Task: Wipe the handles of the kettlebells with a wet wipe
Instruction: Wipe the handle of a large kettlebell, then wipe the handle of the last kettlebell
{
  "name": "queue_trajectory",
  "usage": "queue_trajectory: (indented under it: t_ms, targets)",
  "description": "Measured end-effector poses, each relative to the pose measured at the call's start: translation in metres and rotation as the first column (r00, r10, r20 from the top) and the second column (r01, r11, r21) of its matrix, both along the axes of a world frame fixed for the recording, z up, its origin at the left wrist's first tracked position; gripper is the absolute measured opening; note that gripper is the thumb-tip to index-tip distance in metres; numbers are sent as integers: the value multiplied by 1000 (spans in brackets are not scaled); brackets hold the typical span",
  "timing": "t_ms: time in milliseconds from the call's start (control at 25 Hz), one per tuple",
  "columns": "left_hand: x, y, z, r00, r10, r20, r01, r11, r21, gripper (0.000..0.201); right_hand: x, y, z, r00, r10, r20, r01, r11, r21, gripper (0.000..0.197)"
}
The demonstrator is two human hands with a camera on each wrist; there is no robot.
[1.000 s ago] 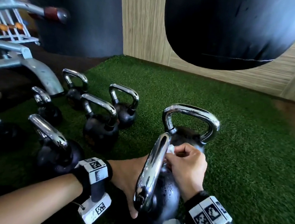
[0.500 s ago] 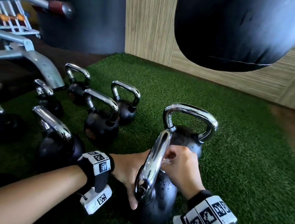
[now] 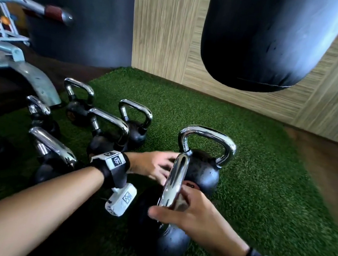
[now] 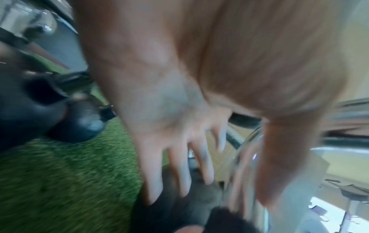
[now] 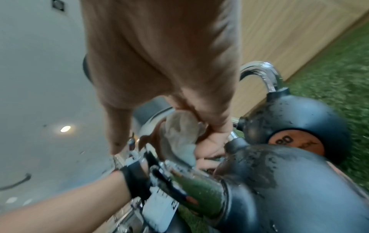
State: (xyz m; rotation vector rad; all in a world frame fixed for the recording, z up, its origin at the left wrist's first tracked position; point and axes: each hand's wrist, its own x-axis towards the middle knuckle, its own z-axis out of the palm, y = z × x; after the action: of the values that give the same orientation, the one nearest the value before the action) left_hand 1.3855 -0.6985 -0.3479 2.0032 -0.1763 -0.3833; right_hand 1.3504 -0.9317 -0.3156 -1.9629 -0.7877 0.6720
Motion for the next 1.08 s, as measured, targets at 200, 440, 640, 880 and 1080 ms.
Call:
queue_trajectory:
  t_ms: [200, 440, 640, 880, 1080]
  targets:
    - [28, -29, 11, 945, 14, 326, -43, 996, 82, 27, -20, 12, 18, 937, -245, 250, 262, 965, -35, 35]
    - [17, -25, 9, 897, 29, 442, -84, 991, 105, 21, -20, 0, 12, 948, -210, 239, 227, 973, -47, 36]
    - [-12, -5, 4, 851, 119, 512, -232, 959, 162, 23, 1, -20, 13, 960, -66, 271, 86, 994, -64, 38]
    - [-71, 22, 7, 879, 237, 413, -283, 958, 54, 37, 39, -49, 5, 954, 120, 276, -112, 993, -45, 37]
    - [-92, 27, 6, 919, 289, 267, -281, 957, -68, 39, 57, -59, 8, 946, 146, 290, -167, 985, 48, 30]
